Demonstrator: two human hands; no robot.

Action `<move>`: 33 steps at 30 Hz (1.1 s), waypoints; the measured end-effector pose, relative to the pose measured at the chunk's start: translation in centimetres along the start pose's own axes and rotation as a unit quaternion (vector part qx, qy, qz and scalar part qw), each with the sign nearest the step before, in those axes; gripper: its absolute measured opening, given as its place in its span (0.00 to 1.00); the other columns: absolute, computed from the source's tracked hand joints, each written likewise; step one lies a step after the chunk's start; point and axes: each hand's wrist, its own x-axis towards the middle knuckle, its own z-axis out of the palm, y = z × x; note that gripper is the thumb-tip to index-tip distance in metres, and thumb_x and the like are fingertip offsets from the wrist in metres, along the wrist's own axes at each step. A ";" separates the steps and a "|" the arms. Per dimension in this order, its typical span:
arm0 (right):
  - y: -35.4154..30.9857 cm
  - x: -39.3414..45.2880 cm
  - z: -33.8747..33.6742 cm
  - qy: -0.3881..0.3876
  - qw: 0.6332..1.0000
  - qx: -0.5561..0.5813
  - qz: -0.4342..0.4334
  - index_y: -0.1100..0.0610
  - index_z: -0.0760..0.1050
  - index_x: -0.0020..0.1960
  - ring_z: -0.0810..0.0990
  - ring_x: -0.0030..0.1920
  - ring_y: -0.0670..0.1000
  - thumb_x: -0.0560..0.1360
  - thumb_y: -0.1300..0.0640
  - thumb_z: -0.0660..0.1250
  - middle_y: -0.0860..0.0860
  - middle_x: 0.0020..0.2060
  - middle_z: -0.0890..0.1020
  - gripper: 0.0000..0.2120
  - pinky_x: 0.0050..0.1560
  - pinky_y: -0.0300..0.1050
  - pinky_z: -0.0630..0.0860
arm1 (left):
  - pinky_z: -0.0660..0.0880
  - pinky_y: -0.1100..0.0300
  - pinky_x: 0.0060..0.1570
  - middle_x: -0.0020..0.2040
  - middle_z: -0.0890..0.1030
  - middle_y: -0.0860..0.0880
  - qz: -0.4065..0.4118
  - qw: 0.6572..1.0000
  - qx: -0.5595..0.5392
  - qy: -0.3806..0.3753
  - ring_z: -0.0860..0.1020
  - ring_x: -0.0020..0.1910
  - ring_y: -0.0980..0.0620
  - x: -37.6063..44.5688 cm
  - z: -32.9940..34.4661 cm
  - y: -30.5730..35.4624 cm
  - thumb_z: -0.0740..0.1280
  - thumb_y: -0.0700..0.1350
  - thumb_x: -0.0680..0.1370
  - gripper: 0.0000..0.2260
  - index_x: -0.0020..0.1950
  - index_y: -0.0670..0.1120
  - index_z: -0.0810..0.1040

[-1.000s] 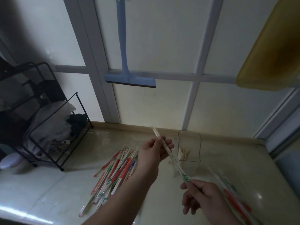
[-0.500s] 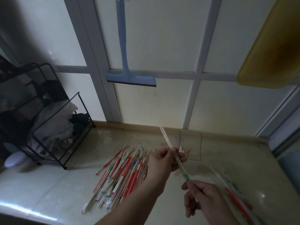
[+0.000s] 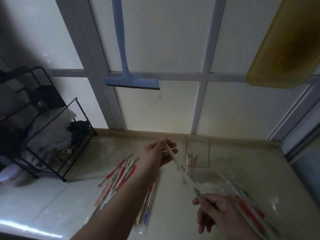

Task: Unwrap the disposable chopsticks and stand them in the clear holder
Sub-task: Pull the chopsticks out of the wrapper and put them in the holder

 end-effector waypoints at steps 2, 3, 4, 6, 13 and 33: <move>0.8 -0.1 -0.7 0.002 1.000 -0.004 0.010 0.66 0.77 0.49 0.81 0.29 0.59 0.78 0.59 0.63 0.62 0.30 0.81 0.10 0.27 0.43 0.70 | 0.81 0.51 0.48 0.48 0.85 0.40 -0.003 1.000 -0.012 0.008 0.85 0.46 0.44 0.8 0.3 -0.2 0.61 0.44 0.83 0.12 0.48 0.38 0.80; 1.6 -0.3 -1.4 0.003 1.000 -0.012 0.015 0.66 0.77 0.49 0.81 0.29 0.59 0.78 0.59 0.63 0.62 0.30 0.81 0.09 0.28 0.43 0.70 | 0.82 0.53 0.45 0.47 0.85 0.41 -0.008 0.999 -0.026 0.017 0.85 0.43 0.45 1.2 0.5 -0.2 0.60 0.44 0.83 0.12 0.48 0.39 0.79; 2.4 -0.6 -2.1 0.008 0.999 -0.026 0.023 0.66 0.77 0.48 0.81 0.29 0.58 0.79 0.60 0.63 0.63 0.30 0.81 0.09 0.28 0.43 0.70 | 0.82 0.55 0.41 0.45 0.85 0.42 -0.016 0.999 -0.042 0.026 0.85 0.41 0.47 1.8 0.8 -0.2 0.60 0.44 0.83 0.12 0.48 0.40 0.79; 4.4 -1.6 -3.9 0.022 0.998 -0.045 0.038 0.65 0.78 0.47 0.78 0.27 0.55 0.79 0.62 0.63 0.63 0.30 0.82 0.07 0.28 0.42 0.69 | 0.81 0.58 0.35 0.44 0.84 0.42 -0.022 0.997 -0.066 0.036 0.84 0.38 0.50 2.7 1.2 -0.2 0.60 0.45 0.83 0.11 0.47 0.41 0.78; 14.1 -5.7 -13.5 0.201 0.969 -0.057 0.136 0.66 0.82 0.34 0.78 0.27 0.61 0.51 0.45 0.85 0.67 0.28 0.80 0.27 0.25 0.39 0.73 | 0.81 0.57 0.42 0.48 0.84 0.41 0.005 0.993 -0.093 0.078 0.85 0.44 0.48 5.2 2.0 -0.7 0.60 0.46 0.84 0.11 0.51 0.39 0.77; 2.8 -3.6 -12.2 0.291 0.920 -0.222 -0.139 0.30 0.78 0.48 0.76 0.28 0.35 0.65 0.49 0.79 0.38 0.32 0.82 0.19 0.34 0.23 0.70 | 0.82 0.60 0.33 0.40 0.84 0.44 -0.089 0.958 -0.256 0.096 0.85 0.35 0.51 1.6 8.6 -3.6 0.58 0.45 0.84 0.13 0.45 0.41 0.76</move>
